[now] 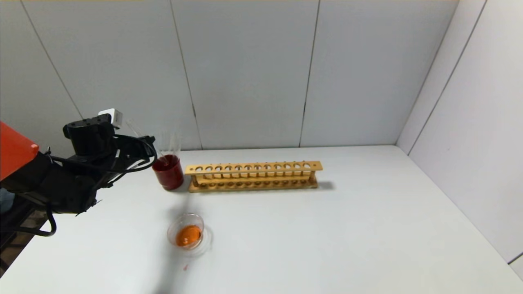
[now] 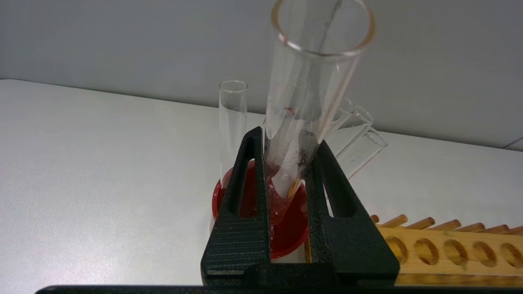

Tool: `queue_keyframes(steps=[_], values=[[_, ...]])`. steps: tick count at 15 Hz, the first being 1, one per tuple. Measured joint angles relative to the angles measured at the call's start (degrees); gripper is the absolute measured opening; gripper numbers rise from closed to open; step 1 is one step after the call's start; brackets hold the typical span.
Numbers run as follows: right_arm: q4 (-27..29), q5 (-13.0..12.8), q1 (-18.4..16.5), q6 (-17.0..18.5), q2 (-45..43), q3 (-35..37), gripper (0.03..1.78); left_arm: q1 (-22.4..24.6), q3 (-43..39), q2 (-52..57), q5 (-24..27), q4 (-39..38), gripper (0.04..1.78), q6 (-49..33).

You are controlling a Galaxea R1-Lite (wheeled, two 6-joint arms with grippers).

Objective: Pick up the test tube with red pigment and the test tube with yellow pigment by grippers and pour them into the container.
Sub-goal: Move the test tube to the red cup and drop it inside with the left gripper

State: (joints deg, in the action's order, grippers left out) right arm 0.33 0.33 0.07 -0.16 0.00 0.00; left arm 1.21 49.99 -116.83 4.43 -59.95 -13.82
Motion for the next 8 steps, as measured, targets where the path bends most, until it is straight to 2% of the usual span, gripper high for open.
queue_keyframes(steps=[8], values=[[0.0, 0.0, 0.0, 0.0, 0.0, 0.0, 1.75, 0.1, -2.2, -3.2, 0.0, -2.5, 0.3, 0.7]])
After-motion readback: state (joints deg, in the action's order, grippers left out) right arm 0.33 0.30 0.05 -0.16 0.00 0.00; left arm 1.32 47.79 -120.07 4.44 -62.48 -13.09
